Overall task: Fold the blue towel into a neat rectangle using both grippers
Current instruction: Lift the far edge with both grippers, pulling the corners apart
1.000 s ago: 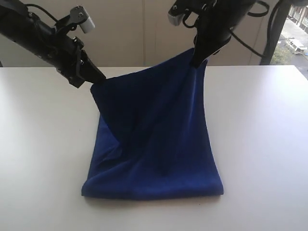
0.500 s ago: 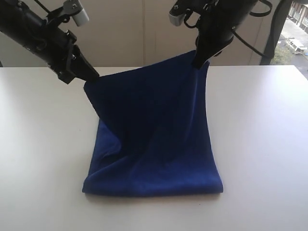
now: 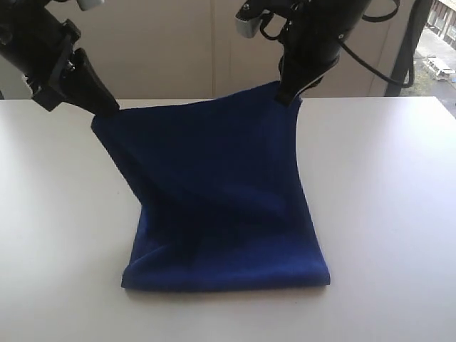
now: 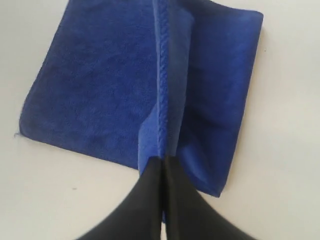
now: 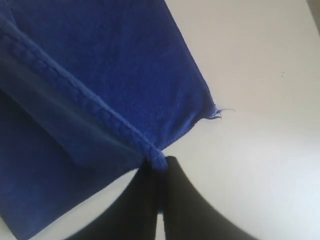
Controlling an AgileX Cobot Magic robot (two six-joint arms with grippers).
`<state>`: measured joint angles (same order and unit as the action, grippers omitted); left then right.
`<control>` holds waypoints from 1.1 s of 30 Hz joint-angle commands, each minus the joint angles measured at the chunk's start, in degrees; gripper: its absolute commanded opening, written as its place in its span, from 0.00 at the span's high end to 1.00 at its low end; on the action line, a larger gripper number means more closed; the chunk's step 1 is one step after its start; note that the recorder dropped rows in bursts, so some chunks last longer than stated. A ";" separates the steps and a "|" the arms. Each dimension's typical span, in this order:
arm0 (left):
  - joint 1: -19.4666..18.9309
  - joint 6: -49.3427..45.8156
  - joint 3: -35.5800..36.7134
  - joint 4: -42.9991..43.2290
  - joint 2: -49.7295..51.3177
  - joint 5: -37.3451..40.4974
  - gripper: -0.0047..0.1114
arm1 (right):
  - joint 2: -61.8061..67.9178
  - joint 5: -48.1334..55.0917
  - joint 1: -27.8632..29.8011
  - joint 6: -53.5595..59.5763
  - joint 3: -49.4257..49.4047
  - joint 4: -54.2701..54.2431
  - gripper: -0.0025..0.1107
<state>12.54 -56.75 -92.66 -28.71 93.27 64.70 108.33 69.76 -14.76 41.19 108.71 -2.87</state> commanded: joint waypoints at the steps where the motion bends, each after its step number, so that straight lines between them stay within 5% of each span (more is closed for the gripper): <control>1: 0.20 2.23 -0.03 -0.16 -3.62 5.26 0.96 | -3.99 0.20 -0.62 -3.39 -0.54 -0.10 0.98; 13: 0.20 8.62 0.07 0.53 -7.32 5.26 0.96 | -12.62 0.20 -0.85 -4.13 -13.94 0.06 0.98; 22: 0.20 8.40 2.07 3.09 -2.64 5.26 0.96 | -12.77 -13.07 -0.58 -5.93 -19.22 3.39 0.98; 33: 0.20 3.83 6.00 2.60 2.16 -15.36 0.96 | -8.44 -21.99 -0.60 -10.54 -20.80 13.83 0.98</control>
<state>12.69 -51.93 -87.15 -26.42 94.94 53.24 98.15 50.11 -15.53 32.71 88.34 6.39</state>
